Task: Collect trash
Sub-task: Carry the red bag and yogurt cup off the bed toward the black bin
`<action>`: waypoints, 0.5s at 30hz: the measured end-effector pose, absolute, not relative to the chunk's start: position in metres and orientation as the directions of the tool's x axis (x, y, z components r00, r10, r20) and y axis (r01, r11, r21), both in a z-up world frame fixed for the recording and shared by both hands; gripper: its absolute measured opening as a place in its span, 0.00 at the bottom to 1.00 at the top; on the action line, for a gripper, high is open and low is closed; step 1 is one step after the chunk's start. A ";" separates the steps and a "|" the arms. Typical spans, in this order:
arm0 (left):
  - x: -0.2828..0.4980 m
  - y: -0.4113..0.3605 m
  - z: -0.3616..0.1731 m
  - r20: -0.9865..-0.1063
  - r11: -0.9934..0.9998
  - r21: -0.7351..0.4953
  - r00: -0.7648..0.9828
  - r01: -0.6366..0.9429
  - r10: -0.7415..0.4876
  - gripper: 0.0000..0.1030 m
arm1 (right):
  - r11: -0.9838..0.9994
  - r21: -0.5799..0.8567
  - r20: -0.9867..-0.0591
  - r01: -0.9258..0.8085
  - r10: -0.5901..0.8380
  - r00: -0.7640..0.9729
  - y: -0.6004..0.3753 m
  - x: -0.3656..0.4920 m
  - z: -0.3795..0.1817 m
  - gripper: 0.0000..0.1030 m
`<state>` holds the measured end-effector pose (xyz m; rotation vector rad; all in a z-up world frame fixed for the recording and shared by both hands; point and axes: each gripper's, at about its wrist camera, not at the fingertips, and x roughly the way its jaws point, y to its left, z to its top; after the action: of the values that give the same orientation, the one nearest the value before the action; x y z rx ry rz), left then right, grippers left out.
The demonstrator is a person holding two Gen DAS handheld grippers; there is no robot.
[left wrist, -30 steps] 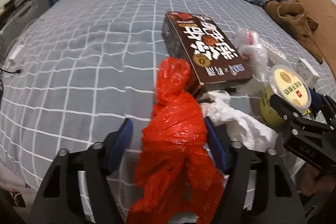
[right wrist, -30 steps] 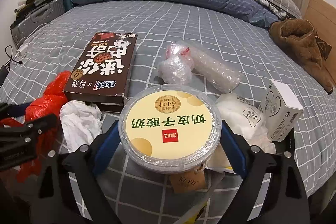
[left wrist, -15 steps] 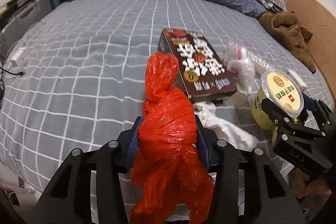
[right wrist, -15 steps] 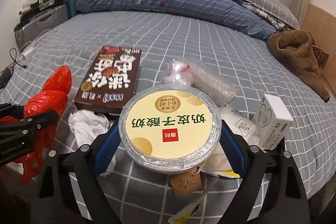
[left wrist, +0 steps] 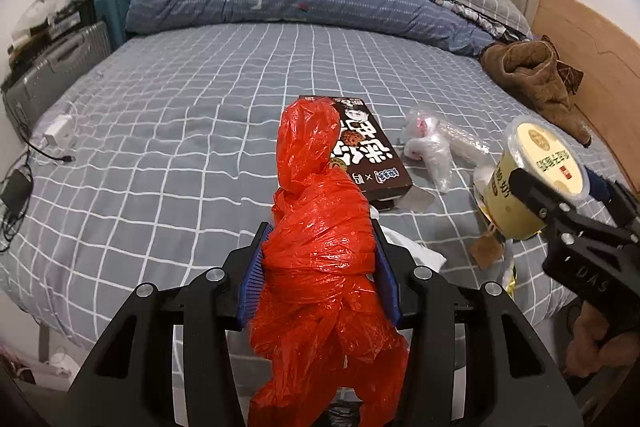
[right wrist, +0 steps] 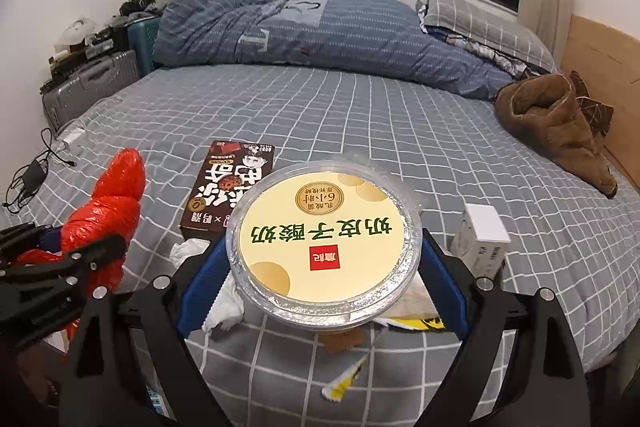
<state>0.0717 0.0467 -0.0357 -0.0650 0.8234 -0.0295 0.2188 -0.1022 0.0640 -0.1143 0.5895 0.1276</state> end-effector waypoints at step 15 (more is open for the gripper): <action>0.028 0.021 -0.022 -0.715 0.996 -0.078 0.694 0.032 -0.078 0.45 | 0.992 -0.036 -0.529 -0.117 0.081 0.845 -0.128 0.166 0.085 0.83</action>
<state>0.0285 0.0214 -0.0220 -0.0608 0.8010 -0.0613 0.1665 -0.1279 0.0850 -0.0678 0.5552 0.1044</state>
